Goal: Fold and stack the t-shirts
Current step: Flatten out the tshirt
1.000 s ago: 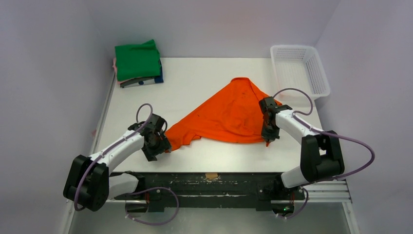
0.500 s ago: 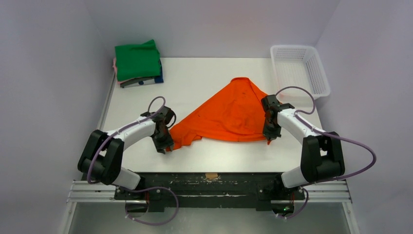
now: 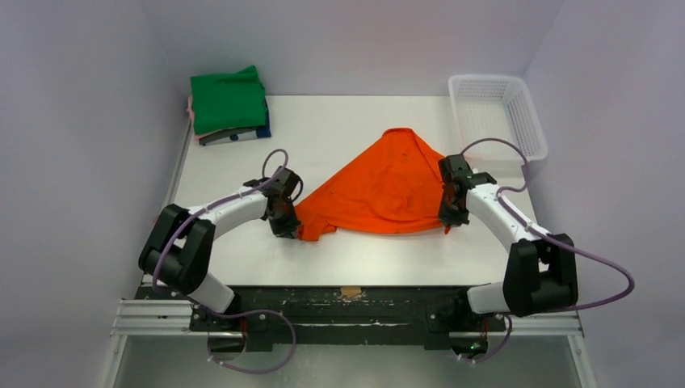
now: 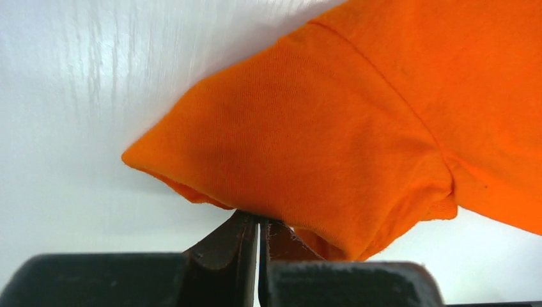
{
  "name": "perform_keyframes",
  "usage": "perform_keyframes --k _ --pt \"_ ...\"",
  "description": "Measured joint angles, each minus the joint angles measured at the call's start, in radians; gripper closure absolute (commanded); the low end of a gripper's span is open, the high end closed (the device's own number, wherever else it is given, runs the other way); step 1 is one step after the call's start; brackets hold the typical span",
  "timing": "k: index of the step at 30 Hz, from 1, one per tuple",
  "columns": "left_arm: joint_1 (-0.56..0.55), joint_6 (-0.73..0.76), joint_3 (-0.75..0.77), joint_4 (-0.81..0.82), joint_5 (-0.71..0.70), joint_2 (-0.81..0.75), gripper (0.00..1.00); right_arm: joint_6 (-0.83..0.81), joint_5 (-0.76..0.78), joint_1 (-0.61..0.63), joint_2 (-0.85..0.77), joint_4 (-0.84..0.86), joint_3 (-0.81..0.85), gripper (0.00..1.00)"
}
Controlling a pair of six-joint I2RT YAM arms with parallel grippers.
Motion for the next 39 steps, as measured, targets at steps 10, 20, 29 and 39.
perform_keyframes --k 10,20,29,39 --pt "-0.005 0.073 -0.016 0.035 -0.154 -0.496 1.0 -0.062 -0.028 0.0 -0.293 0.049 0.043 1.0" --pt "-0.005 0.201 0.223 0.051 -0.336 -0.793 1.0 -0.083 0.021 0.0 -0.515 0.137 0.235 1.0" --pt "-0.005 0.369 0.472 0.127 -0.34 -0.872 1.0 -0.165 -0.001 0.0 -0.545 0.192 0.578 1.0" --pt "-0.005 0.538 0.85 0.209 -0.174 -0.953 1.0 -0.264 -0.179 0.0 -0.66 0.167 0.906 1.0"
